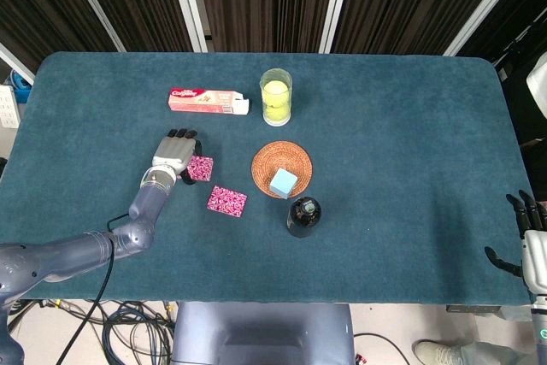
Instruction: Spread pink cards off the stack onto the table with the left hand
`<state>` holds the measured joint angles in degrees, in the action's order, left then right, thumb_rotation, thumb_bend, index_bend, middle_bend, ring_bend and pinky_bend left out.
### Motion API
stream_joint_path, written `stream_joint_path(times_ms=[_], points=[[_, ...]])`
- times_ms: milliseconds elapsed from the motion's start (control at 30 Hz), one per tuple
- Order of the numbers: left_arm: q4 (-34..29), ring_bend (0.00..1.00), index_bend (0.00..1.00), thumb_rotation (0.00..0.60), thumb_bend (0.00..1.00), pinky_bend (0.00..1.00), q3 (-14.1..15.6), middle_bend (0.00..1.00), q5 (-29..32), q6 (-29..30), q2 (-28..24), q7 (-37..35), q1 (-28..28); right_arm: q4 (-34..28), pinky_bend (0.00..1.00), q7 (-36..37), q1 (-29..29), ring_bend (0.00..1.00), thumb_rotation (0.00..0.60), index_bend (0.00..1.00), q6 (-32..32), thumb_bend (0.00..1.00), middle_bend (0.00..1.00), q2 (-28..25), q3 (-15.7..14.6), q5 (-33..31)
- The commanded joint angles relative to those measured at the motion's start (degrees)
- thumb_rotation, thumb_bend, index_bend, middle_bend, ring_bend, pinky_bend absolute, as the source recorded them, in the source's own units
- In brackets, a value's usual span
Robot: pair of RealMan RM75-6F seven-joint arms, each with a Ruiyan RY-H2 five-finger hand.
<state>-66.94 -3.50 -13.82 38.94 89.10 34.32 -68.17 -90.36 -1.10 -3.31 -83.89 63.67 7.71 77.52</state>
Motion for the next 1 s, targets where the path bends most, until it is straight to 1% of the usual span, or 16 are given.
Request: stream_joint_path(times_ms=[33, 200, 433, 1000], points=[[0.0, 0.00, 0.44, 0.600, 0.15, 0.00, -0.1, 0.14, 0.0, 0.0, 0.1, 0.0, 0.0, 0.0, 0.21, 0.0, 0.0, 0.08, 0.600, 0.10, 0.0, 0.19, 0.04, 0.0, 0.0, 0.0], [0.3, 0.00, 0.45, 0.600, 0.15, 0.00, -0.3, 0.14, 0.0, 0.2, 0.2, 0.1, 0.1, 0.0, 0.21, 0.1, 0.0, 0.08, 0.600, 0.10, 0.1, 0.19, 0.04, 0.0, 0.1, -0.1], [0.4, 0.00, 0.46, 0.600, 0.19, 0.00, -0.5, 0.14, 0.1, 0.6, 0.3, 0.4, 0.2, -0.1, 0.21, 0.0, -0.1, 0.08, 0.600, 0.10, 0.2, 0.19, 0.04, 0.0, 0.1, -0.2], [-0.7, 0.00, 0.47, 0.600, 0.19, 0.00, -0.8, 0.14, 0.7, 1.5, -0.1, 1.6, 0.1, -0.1, 0.21, -0.1, -0.2, 0.08, 0.600, 0.10, 0.4, 0.19, 0.04, 0.0, 0.2, -0.4]])
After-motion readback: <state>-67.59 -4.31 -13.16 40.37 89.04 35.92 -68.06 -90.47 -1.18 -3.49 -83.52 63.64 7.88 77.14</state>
